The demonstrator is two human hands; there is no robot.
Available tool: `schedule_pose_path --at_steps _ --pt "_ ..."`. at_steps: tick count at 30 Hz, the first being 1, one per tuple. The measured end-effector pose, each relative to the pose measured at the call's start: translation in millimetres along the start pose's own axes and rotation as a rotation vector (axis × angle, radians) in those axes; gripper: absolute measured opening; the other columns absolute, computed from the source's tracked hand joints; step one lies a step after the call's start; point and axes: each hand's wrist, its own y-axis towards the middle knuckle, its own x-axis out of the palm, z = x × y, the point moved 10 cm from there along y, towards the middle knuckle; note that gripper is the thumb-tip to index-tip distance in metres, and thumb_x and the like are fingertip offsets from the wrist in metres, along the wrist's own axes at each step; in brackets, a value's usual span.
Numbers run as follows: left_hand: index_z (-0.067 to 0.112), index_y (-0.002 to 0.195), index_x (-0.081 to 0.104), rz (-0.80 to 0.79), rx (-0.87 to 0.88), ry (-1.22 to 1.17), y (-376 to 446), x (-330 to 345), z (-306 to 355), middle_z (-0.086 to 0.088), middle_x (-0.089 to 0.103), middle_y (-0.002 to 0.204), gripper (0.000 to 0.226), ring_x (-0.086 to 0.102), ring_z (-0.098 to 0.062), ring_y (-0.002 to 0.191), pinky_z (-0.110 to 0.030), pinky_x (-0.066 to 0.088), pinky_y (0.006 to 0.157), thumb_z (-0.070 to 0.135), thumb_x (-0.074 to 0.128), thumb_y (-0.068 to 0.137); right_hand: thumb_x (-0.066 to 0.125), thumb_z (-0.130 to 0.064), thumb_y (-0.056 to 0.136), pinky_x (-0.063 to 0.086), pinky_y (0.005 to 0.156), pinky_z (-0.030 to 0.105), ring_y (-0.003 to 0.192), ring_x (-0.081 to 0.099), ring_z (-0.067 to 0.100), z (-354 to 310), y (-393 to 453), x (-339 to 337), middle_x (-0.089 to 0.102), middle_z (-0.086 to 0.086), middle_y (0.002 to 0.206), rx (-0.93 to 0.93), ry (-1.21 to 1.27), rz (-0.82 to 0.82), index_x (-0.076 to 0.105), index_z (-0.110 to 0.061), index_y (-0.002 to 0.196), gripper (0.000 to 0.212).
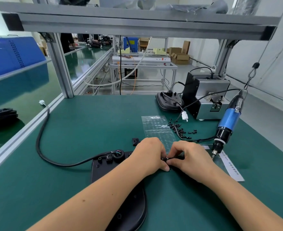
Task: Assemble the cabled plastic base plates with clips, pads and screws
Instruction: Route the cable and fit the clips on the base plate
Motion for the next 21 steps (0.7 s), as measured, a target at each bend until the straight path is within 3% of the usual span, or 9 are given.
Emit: schedule_pose_path --at_steps 5,11,16,21 --pt "0.016 0.099 0.073 0.015 0.008 0.01 -1 -2 1 0.001 0.055 0.081 0.036 0.049 -0.017 0.081 -0.026 0.039 0.068 0.035 0.081 0.07 0.082 -0.024 0.069 0.051 0.077 0.036 0.08 0.061 0.004 6 1 -1 0.066 -0.014 0.074 0.073 0.081 -0.001 0.056 -0.036 0.061 0.03" --pt "0.015 0.104 0.072 0.009 0.0 0.016 -1 -1 1 -0.005 0.067 0.1 0.041 0.058 -0.023 0.095 -0.031 0.048 0.08 0.037 0.08 0.071 0.08 -0.022 0.074 0.05 0.073 0.019 0.078 0.063 0.0 4 5 -2 0.068 -0.015 0.078 0.073 0.054 -0.07 0.059 -0.037 0.074 0.025" --pt "0.015 0.106 0.071 0.001 -0.01 0.017 -3 -2 1 -0.005 0.067 0.101 0.041 0.058 -0.023 0.097 -0.03 0.045 0.077 0.037 0.08 0.072 0.074 -0.024 0.081 0.047 0.07 0.011 0.077 0.062 -0.005 -1 8 -4 0.068 -0.018 0.076 0.05 0.023 -0.13 0.061 -0.04 0.074 0.022" --pt "0.015 0.104 0.071 -0.003 -0.017 0.015 -5 -2 1 -0.005 0.066 0.099 0.039 0.058 -0.022 0.095 -0.028 0.042 0.072 0.036 0.079 0.072 0.072 -0.025 0.082 0.052 0.077 0.027 0.079 0.063 0.003 -8 9 -7 0.068 -0.014 0.078 0.023 -0.04 -0.118 0.059 -0.038 0.071 0.022"
